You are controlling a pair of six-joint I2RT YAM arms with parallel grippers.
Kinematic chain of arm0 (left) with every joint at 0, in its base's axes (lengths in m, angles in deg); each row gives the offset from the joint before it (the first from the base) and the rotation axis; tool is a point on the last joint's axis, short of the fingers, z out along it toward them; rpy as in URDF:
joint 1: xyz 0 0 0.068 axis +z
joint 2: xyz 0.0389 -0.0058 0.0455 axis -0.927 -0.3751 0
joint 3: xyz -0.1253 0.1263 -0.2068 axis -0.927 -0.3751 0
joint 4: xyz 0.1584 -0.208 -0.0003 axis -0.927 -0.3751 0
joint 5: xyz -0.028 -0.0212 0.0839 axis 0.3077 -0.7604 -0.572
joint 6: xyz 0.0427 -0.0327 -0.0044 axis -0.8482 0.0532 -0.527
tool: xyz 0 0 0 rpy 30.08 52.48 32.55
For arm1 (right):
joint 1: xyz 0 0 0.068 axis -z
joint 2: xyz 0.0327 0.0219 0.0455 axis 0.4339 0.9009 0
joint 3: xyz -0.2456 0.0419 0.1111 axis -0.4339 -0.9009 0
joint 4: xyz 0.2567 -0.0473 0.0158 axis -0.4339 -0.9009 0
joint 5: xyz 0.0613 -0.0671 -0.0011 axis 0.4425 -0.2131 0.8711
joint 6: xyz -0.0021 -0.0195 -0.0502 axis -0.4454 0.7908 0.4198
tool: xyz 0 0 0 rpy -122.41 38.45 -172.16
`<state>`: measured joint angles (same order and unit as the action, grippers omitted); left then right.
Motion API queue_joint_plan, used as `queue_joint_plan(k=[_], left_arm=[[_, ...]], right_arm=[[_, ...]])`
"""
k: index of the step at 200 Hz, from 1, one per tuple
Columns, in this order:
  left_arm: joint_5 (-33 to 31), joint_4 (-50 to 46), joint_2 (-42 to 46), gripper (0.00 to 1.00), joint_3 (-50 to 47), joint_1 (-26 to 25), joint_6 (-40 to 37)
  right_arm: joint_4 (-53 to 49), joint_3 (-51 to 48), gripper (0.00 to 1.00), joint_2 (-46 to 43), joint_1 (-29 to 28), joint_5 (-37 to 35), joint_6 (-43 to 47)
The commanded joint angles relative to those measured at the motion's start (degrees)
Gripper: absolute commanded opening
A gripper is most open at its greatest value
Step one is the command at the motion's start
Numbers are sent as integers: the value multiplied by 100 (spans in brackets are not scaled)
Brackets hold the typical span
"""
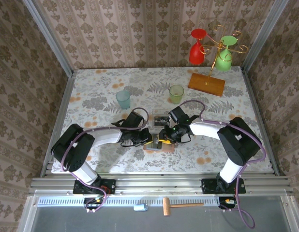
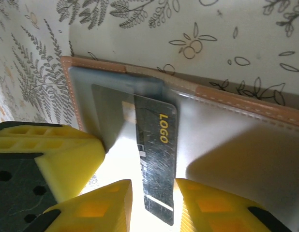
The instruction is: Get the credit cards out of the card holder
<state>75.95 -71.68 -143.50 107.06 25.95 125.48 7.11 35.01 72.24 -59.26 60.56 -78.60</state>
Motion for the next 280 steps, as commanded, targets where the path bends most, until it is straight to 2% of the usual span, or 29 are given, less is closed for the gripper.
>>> queue_joint_plan(k=[1,142,280], left_arm=[[54,-24,10,8,143,-35,8],[-124,-310,-16,8,123,-44,-126],[-128,-315,-96,7,47,-44,-136]], right_arm=[[-2,-104,28,121,32,-36,35],[207,-184,27,174,67,83,-34],[923,-476,18,230,162,445,-266]])
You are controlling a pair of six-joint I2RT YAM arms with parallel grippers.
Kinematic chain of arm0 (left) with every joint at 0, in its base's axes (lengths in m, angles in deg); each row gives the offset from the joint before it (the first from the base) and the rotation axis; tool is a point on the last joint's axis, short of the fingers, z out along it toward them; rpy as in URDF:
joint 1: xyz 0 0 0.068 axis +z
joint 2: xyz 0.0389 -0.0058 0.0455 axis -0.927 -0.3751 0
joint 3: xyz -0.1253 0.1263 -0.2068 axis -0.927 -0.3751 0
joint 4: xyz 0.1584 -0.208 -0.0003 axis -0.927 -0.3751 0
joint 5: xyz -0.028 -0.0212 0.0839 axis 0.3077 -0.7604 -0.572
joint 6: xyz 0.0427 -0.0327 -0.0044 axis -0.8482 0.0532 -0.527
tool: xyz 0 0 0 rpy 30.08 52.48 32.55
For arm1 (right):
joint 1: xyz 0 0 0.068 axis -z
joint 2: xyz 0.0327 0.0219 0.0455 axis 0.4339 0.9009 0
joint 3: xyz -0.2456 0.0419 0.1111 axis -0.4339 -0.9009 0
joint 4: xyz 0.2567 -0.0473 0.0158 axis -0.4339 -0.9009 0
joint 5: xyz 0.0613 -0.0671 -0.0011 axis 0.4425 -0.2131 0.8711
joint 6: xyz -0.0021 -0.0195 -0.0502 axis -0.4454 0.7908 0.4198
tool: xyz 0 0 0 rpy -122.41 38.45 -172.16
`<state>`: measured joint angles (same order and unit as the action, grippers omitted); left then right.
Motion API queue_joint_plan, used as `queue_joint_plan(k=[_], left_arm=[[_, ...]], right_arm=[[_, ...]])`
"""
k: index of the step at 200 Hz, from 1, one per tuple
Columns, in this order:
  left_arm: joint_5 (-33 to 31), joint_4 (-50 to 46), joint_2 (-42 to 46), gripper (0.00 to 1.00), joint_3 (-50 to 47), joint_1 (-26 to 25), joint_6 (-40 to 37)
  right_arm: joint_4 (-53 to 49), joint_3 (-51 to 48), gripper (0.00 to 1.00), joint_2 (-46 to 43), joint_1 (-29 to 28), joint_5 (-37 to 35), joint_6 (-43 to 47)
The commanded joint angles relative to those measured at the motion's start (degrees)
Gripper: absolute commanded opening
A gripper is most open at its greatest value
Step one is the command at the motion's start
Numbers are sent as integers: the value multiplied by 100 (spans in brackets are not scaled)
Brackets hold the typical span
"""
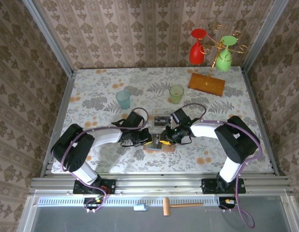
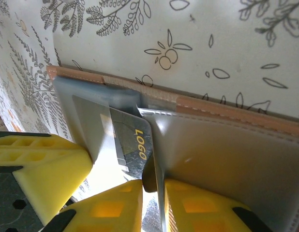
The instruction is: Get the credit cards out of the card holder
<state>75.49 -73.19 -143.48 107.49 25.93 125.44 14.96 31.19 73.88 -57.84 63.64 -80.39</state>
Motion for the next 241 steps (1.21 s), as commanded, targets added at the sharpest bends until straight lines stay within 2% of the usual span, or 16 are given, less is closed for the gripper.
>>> queue_joint_plan(k=[1,109,241], left_arm=[[-80,-164,-102,7,6,-46,-132],[-90,-180,-77,7,-10,-43,-123],[-102,-226,-39,8,-1,-46,-123]], right_arm=[[139,-92,18,65,16,134,-86],[230,-179,11,-30,39,115,-135],[-638,-144,7,-448,253,-201,325]])
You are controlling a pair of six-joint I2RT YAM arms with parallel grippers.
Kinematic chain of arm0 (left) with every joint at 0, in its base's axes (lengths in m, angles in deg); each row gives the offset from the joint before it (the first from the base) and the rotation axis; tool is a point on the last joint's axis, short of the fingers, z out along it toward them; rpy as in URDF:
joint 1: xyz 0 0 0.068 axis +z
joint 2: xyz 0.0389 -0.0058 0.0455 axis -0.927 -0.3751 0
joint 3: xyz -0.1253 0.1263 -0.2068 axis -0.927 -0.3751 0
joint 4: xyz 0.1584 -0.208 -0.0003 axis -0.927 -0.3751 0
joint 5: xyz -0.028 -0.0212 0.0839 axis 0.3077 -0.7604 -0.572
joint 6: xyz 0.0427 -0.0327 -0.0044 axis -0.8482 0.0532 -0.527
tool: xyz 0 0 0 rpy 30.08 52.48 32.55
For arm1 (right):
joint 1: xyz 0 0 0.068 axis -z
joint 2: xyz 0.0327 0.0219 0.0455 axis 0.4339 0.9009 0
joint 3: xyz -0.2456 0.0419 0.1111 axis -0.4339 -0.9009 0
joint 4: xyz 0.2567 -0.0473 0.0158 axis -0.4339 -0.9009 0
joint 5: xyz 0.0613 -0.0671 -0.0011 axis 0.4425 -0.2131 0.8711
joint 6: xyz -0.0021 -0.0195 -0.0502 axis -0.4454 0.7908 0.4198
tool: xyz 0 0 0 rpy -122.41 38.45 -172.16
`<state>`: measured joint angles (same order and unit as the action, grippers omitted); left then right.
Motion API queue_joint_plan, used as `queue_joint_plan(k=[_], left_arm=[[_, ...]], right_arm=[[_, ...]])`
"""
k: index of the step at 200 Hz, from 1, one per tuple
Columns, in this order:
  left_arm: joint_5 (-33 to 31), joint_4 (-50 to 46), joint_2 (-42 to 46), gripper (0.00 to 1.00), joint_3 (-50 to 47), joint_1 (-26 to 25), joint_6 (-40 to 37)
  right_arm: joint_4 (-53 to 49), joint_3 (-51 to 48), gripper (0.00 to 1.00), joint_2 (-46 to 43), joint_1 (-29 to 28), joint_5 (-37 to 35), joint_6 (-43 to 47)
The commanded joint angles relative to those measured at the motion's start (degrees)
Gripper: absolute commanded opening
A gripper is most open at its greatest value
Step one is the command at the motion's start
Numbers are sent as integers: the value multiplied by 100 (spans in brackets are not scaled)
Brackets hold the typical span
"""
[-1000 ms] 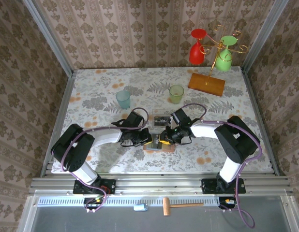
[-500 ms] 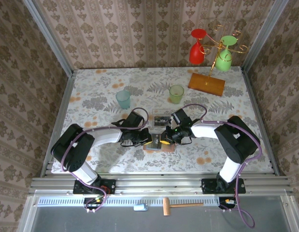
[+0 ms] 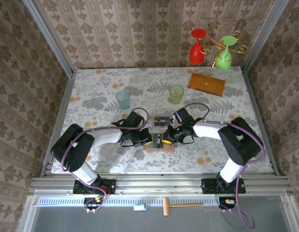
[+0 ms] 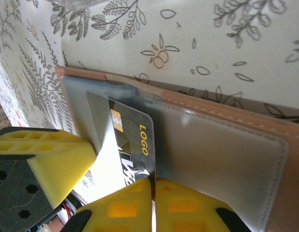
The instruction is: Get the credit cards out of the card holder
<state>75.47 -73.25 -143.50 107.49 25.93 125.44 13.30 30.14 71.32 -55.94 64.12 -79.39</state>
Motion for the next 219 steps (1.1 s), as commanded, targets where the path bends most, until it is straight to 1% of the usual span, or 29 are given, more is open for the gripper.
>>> queue_joint_plan(k=[1,95,140,161,184,203,219], left_arm=[[-101,-219,-40,8,-1,-48,-123],[-111,-270,-16,8,28,-43,-114],[-111,-290,18,7,42,-41,-96],[-111,-281,18,8,52,-53,-88],[-102,-264,17,7,51,-54,-78],[-109,-246,31,8,45,-50,-70],[-104,-236,40,8,43,-51,-60]], right_arm=[[-483,-39,7,-204,66,-255,226],[-1363,149,6,-587,165,-649,676],[-1476,274,6,-681,165,-704,707],[-1320,303,6,-637,156,-604,571],[-1098,320,9,-553,129,-400,401],[-1068,356,14,-508,88,-349,331],[-1065,365,15,-540,60,-340,291]])
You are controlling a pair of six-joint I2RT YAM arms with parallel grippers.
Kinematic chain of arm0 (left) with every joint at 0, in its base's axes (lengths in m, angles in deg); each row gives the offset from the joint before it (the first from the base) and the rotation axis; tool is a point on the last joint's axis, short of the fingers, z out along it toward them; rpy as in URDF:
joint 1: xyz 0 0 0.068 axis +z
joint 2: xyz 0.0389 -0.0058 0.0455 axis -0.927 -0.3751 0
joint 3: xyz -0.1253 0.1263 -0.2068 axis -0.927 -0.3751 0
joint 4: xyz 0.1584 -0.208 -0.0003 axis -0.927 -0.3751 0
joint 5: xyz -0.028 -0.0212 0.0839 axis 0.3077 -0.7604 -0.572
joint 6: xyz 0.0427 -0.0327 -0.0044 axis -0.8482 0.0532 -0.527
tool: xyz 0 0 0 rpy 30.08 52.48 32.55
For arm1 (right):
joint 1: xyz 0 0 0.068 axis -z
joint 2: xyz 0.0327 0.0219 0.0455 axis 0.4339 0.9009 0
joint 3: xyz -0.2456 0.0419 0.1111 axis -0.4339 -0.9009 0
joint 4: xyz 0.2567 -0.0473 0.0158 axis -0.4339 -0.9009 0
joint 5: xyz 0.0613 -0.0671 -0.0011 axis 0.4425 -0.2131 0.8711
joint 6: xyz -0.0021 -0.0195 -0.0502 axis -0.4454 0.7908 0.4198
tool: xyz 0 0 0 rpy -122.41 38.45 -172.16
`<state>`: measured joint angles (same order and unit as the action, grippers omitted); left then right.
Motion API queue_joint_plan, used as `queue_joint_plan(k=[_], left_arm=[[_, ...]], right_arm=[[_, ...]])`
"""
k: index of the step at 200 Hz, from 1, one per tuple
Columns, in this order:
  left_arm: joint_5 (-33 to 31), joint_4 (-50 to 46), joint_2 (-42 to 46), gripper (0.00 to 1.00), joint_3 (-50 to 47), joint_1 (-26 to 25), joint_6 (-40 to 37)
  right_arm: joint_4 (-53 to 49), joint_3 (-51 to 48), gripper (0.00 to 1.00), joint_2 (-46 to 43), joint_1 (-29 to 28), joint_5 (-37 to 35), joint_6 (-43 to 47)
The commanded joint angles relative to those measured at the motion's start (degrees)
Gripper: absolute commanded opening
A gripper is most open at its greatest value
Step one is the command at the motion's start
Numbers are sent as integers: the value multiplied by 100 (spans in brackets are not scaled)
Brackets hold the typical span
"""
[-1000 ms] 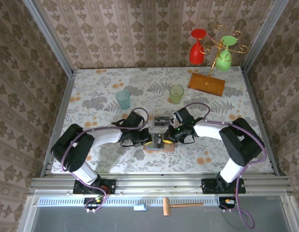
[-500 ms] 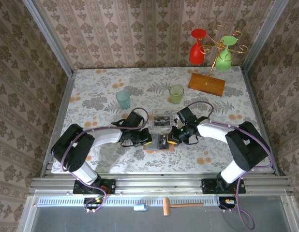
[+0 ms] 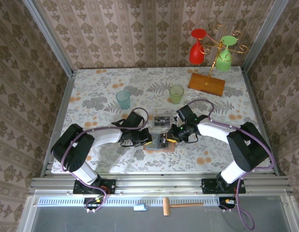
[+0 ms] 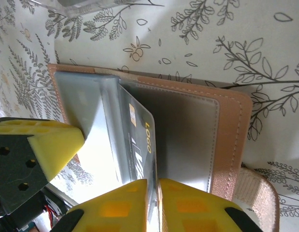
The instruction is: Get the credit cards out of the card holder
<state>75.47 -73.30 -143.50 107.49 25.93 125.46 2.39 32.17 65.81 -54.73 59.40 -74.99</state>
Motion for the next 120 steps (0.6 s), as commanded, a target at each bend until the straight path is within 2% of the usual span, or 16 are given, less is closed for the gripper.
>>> queue_joint_plan(k=[1,120], left_arm=[[-103,-232,38,8,43,-55,-59],[-82,-120,23,8,-49,-43,-55]], right_arm=[[25,162,15,6,-65,133,-153],[-30,153,14,-94,-236,20,-325]])
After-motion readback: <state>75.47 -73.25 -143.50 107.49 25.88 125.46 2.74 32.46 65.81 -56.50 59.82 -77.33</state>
